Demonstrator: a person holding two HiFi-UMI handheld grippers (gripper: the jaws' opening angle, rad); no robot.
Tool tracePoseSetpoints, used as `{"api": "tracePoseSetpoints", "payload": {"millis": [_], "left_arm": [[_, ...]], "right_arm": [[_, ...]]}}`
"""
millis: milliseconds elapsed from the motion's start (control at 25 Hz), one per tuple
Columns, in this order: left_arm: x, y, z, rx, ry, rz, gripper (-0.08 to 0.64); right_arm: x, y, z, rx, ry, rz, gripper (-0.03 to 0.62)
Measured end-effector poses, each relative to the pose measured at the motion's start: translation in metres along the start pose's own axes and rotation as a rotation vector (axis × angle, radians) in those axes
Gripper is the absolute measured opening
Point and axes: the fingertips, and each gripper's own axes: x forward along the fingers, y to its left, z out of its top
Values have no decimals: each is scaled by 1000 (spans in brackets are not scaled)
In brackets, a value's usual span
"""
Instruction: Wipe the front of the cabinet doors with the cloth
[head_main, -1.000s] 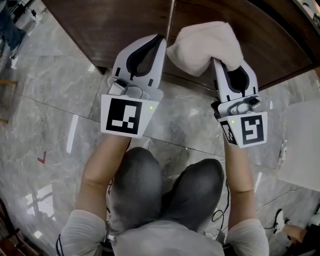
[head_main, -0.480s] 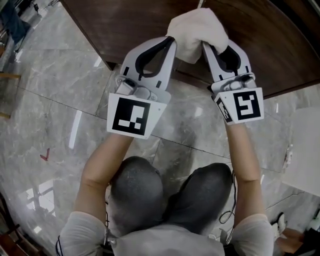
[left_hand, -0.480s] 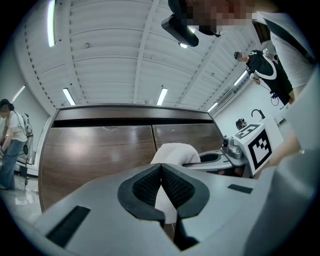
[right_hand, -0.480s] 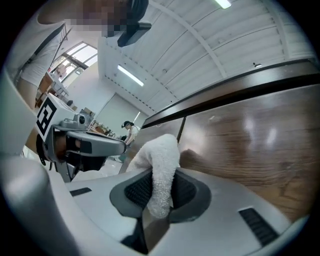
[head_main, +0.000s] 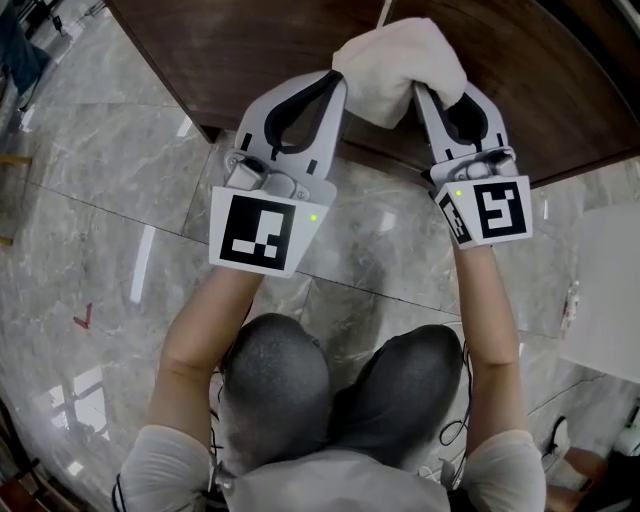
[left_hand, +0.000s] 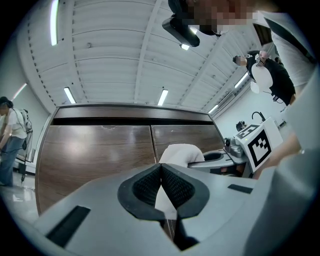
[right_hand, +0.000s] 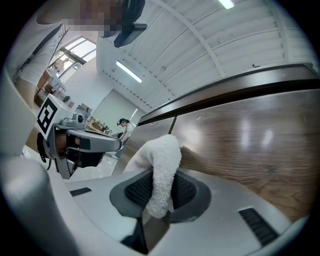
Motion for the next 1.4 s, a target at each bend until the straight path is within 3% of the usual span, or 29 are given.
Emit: {"api": "tracePoseSetpoints", "payload": {"millis": [680,1400], "left_arm": [[33,-63,2,26,6,-70,18],[67,-128,2,-14,-9,-144,18]], "right_arm": [[-68,-57,-17,13,8,-86,80],[-152,-118,-41,30,55,-199,81]]}}
